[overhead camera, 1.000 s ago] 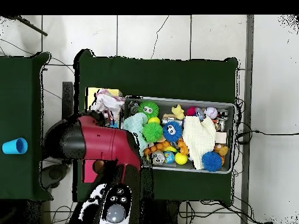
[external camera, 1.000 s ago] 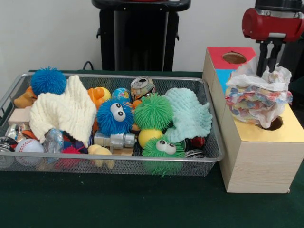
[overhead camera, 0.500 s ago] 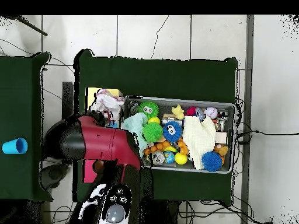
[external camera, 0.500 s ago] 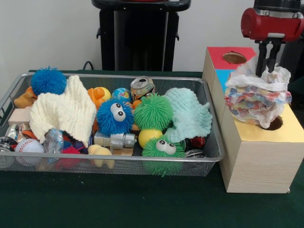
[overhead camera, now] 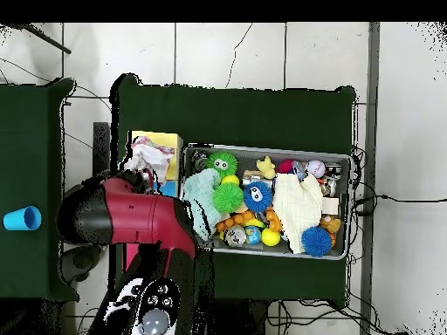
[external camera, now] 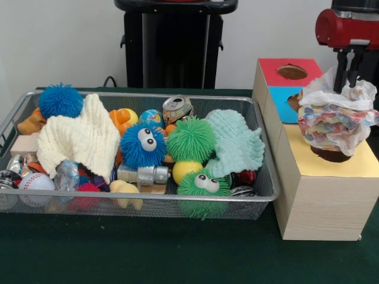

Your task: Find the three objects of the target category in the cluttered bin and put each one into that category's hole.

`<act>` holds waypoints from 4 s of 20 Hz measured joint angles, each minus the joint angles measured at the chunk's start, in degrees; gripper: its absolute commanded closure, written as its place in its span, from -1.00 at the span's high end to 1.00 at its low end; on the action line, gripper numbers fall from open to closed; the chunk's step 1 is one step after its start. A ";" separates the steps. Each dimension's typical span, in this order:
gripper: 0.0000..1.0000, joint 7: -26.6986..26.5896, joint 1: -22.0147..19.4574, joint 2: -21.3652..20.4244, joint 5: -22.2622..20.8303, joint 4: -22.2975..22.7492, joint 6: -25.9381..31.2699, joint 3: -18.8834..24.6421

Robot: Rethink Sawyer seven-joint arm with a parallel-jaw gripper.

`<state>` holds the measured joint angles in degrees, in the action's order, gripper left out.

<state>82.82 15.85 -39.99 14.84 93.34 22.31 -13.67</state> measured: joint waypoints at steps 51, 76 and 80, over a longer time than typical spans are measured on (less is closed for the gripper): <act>-1.00 0.00 -0.40 0.12 -0.60 -3.41 0.01 0.01; -1.00 0.00 -2.70 -0.68 -4.55 -1.73 0.01 0.15; -1.00 0.00 -2.30 -0.68 -4.63 -1.48 0.01 0.15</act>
<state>82.82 13.56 -40.67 10.21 91.87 22.32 -13.52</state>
